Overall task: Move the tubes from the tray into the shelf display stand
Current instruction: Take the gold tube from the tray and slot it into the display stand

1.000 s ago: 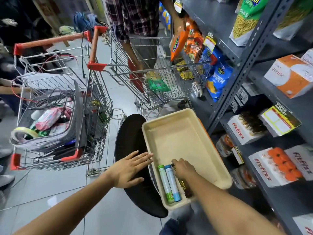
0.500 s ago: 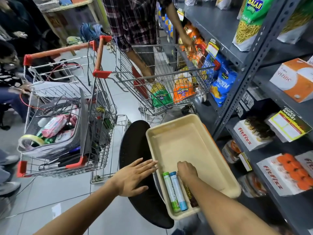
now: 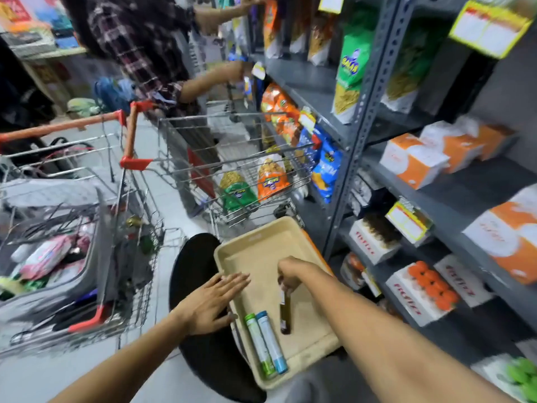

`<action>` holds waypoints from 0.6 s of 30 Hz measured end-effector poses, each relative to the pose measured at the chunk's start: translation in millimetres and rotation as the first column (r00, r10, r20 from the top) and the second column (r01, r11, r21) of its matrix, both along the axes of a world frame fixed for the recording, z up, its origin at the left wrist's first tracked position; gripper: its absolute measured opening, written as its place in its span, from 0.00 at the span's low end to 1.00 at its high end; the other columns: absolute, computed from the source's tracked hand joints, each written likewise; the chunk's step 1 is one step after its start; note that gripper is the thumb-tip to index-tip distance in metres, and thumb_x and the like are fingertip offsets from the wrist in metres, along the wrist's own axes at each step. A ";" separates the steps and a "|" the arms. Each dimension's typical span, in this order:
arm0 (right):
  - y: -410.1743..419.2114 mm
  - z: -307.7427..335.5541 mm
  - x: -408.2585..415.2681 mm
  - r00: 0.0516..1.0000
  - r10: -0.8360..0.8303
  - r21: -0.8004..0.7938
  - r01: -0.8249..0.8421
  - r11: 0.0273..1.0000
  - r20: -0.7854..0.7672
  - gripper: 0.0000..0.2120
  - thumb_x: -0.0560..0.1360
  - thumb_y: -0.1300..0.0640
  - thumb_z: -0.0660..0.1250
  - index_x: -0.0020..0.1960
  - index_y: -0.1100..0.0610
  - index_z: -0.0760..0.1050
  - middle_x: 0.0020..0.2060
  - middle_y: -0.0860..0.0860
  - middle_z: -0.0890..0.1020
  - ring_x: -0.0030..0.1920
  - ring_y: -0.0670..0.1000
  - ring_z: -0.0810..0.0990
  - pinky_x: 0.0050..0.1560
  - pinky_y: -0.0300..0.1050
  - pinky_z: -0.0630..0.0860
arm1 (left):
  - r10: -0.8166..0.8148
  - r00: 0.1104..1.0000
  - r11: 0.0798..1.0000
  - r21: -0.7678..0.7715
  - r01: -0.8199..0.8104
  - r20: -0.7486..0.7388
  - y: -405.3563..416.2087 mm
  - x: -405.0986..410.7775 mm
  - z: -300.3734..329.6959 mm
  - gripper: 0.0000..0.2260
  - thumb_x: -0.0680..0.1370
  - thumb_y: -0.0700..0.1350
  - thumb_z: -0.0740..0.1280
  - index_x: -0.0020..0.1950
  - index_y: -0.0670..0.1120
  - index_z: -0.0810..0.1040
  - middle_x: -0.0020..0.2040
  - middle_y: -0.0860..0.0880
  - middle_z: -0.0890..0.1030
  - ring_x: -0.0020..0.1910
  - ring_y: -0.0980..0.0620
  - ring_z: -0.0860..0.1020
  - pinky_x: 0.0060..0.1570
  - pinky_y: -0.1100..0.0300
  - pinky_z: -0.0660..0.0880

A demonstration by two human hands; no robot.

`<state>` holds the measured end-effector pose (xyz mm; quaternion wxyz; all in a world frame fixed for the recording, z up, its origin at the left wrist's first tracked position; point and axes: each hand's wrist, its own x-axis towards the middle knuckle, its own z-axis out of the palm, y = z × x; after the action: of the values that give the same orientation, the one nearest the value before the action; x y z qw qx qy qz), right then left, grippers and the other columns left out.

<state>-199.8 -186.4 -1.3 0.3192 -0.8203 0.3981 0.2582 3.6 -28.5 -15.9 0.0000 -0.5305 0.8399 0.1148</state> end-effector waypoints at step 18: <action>63.5 443.2 -272.9 0.935 -0.165 -0.721 0.347 0.600 0.312 0.07 0.73 0.51 0.70 0.47 0.53 0.79 0.41 0.45 0.81 0.43 0.47 0.78 0.42 0.39 0.72 | -0.542 0.778 0.755 -0.590 0.285 -0.317 -232.8 -339.4 318.1 0.31 0.79 0.58 0.48 0.71 0.36 0.65 0.72 0.36 0.66 0.71 0.39 0.64 0.70 0.40 0.60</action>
<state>-472.7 -122.9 442.0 0.0159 -0.8338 0.5469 -0.0732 -335.9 -261.3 302.2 -0.3177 -0.2603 0.9117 0.0100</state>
